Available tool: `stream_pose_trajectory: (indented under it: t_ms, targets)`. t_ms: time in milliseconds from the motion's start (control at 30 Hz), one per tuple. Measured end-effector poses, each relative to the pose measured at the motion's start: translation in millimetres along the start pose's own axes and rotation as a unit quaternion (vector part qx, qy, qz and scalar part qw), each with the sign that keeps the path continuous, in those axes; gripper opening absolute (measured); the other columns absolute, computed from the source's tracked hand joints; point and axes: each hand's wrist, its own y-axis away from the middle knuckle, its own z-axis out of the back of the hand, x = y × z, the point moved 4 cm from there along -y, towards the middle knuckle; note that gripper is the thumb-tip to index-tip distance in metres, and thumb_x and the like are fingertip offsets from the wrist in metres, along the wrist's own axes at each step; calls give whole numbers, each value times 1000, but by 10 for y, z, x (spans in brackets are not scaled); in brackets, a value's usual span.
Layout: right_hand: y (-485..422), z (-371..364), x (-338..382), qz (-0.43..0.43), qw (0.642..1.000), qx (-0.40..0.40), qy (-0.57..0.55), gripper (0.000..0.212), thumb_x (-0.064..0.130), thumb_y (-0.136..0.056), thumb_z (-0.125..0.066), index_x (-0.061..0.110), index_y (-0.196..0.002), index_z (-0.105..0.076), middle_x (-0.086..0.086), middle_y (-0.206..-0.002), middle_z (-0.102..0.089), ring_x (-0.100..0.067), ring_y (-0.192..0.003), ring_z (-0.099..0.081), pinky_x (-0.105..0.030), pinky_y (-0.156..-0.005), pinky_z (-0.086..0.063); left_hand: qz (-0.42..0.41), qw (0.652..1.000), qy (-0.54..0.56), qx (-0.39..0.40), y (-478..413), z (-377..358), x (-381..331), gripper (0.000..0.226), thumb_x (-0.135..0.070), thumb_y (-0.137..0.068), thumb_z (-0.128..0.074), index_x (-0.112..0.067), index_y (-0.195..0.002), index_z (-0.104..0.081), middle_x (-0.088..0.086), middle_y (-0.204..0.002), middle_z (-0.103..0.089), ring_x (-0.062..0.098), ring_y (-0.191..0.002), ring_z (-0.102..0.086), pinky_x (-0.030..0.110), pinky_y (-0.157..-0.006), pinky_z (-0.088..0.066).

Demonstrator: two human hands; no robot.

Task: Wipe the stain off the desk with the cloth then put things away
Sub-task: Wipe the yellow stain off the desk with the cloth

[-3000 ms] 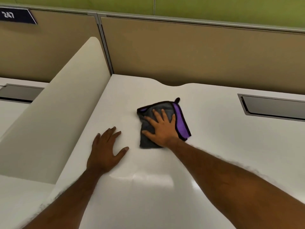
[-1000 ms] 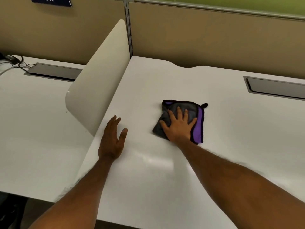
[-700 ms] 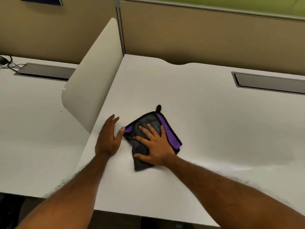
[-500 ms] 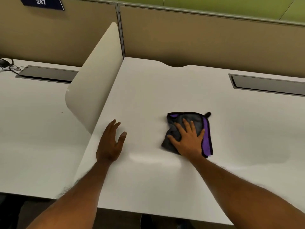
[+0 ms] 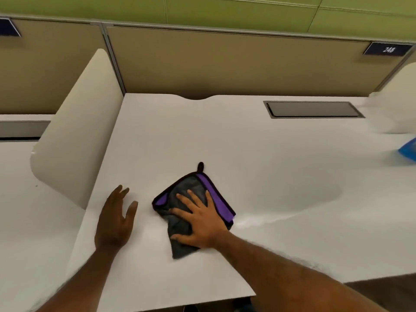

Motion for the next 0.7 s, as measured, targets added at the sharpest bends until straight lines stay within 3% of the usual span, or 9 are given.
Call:
stream_pose_trajectory:
  t_ms: [133,200,267,333,400,467,533,600,700]
  targets:
    - [315,249,-907,-228,974,-3,12,76,81,-79,-34,48,-147,-25,8,-164,-8,-18,-151,6,-66,-114,4,-31,995,-88,39,10,-50,-27,69,-61,-90,-31,-18,-142,-44,3,-155,-36,21,-143,-33,41,-119,-23]
    - [365,314,-1003,-318,948,-2,11,80,82,-77,-29,46,-148,-24,4,-164,-5,-23,-151,6,-63,-114,8,-54,988,-128,63,17,-87,-33,71,-62,-90,-30,-17,-143,-44,5,-155,-35,21,-145,-30,37,-122,-14]
    - [310,283,-804,-351,936,2,1,87,84,-73,-22,42,-150,-22,-1,-164,0,-29,-150,9,-64,-113,12,-67,982,-155,82,20,-136,-40,72,-62,-90,-29,-16,-143,-43,7,-156,-35,22,-146,-28,37,-122,-12]
    - [210,175,-412,-304,953,3,-15,92,89,-72,-18,41,-150,-21,-4,-164,1,-33,-149,12,-66,-110,15,-75,978,-173,95,1,-176,-53,72,-62,-90,-30,-16,-143,-43,8,-155,-35,24,-146,-29,41,-121,-15]
    - [188,56,-5,-186,982,13,-32,89,91,-74,-19,42,-149,-25,-5,-164,-5,-32,-149,15,-67,-110,13,-79,975,-178,106,-25,-208,-76,72,-62,-89,-30,-15,-142,-44,9,-154,-37,26,-144,-31,44,-119,-19]
    - [290,-3,197,-75,997,20,-22,80,83,-79,-35,42,-147,-28,-3,-164,-9,-29,-150,11,-67,-111,10,-89,973,-179,116,-59,-250,-108,73,-63,-88,-31,-15,-141,-46,10,-153,-39,28,-143,-34,46,-118,-21]
    - [467,4,92,-24,1000,12,-10,73,74,-82,-48,42,-146,-32,1,-163,-13,-25,-151,5,-65,-114,9,-101,968,-190,130,-84,-292,-136,73,-63,-88,-32,-14,-141,-46,10,-152,-40,29,-142,-34,45,-117,-21]
    - [697,68,-231,-33,999,-10,2,69,71,-83,-49,42,-145,-35,5,-163,-16,-21,-151,2,-63,-116,4,-107,964,-204,135,-100,-315,-155,73,-63,-88,-31,-15,-141,-46,9,-153,-40,28,-143,-33,45,-118,-20]
    - [1064,266,-1012,-149,988,-29,21,68,74,-83,-42,46,-144,-35,8,-163,-15,-17,-151,1,-64,-114,-4,-108,959,-222,137,-108,-315,-181,73,-62,-88,-31,-14,-139,-48,10,-152,-40,29,-142,-33,44,-117,-20]
